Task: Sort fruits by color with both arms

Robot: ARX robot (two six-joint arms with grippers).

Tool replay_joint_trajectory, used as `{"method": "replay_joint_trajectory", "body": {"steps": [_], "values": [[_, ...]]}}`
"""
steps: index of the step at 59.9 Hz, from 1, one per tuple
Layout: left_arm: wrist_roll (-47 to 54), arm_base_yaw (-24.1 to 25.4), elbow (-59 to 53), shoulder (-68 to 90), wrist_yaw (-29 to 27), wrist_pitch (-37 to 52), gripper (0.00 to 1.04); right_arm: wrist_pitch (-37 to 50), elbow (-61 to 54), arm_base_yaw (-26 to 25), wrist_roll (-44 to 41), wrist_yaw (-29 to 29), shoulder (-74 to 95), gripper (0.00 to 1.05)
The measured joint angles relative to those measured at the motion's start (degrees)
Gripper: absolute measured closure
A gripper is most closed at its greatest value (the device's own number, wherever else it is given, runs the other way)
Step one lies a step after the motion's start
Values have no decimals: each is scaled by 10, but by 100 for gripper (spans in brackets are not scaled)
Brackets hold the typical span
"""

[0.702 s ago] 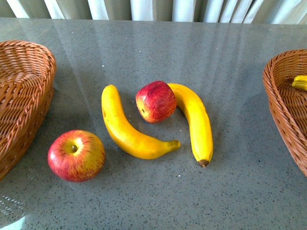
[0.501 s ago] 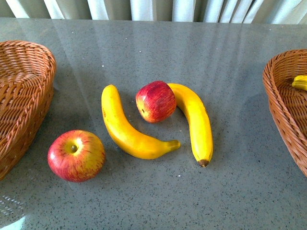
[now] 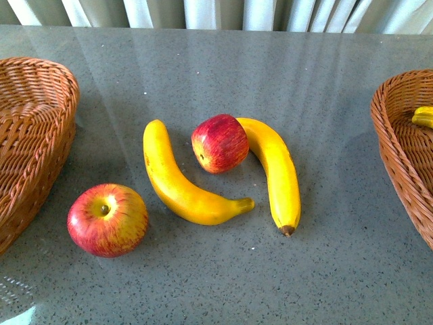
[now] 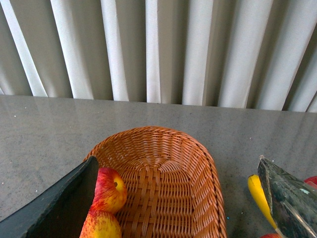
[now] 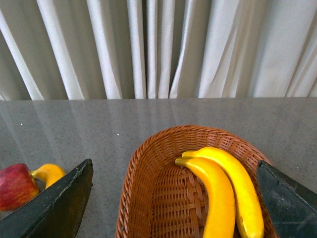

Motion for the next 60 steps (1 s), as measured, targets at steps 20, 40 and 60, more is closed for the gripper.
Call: {"method": "replay_joint_trajectory", "body": {"steps": [20, 40, 60], "values": [[25, -60, 96, 214, 22, -87, 9, 0, 0, 0, 0, 0, 0, 9], [35, -250, 157, 492, -50, 106, 9, 0, 0, 0, 0, 0, 0, 9], [138, -314, 174, 640, 30, 161, 9, 0, 0, 0, 0, 0, 0, 9]]}}
